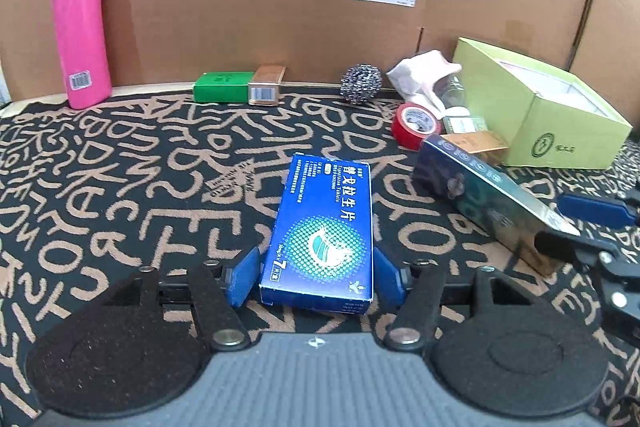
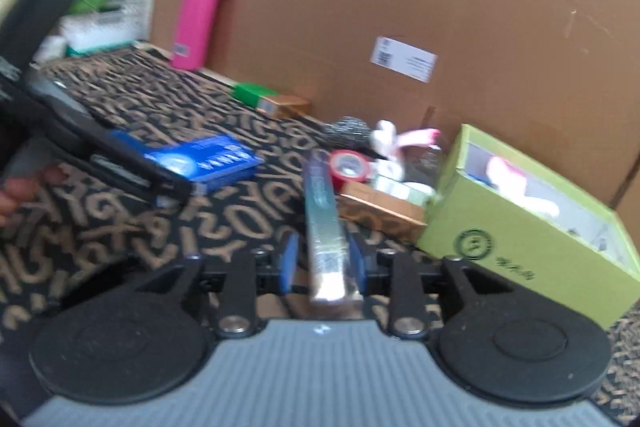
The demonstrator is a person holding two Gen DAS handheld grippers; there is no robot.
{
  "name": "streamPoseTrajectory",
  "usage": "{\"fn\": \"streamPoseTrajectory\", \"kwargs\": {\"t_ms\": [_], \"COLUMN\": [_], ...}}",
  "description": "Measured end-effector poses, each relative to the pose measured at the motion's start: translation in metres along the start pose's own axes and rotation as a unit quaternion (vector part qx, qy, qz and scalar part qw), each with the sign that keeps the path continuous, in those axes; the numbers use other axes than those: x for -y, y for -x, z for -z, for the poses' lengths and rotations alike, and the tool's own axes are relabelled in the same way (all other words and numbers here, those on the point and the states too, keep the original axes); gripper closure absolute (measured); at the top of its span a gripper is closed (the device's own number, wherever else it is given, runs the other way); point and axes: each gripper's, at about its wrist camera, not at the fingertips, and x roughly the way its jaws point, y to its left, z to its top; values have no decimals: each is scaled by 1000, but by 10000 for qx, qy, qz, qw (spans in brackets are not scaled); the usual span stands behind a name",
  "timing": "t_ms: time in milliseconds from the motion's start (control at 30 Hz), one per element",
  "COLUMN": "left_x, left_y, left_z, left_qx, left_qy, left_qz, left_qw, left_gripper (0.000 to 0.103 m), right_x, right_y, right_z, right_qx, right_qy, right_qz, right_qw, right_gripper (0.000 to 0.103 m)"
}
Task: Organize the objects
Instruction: 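Grasp the blue medicine box with the left tool while the right tool grasps the tall dark box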
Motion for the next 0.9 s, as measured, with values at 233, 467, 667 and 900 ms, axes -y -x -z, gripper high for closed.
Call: {"fn": "streamPoseTrajectory", "kwargs": {"t_ms": [233, 467, 667, 900], "left_x": [9, 14, 15, 24], "left_y": [-11, -28, -29, -12], "left_z": [-7, -13, -10, -18], "left_qx": [58, -13, 76, 64], "left_qy": [-167, -274, -402, -266], "left_qz": [-92, -81, -160, 176], "left_qw": [9998, 9996, 9990, 9995], "left_gripper": [27, 41, 43, 44], "right_x": [18, 29, 31, 42], "right_y": [-20, -39, -58, -37], "right_z": [-4, -4, -5, 4], "right_qx": [-165, -400, -535, -323], "right_qy": [-785, -984, -1003, -1319], "right_qz": [-27, -110, -229, -367], "right_qw": [9968, 9943, 9933, 9901], "right_gripper": [58, 58, 75, 82]}}
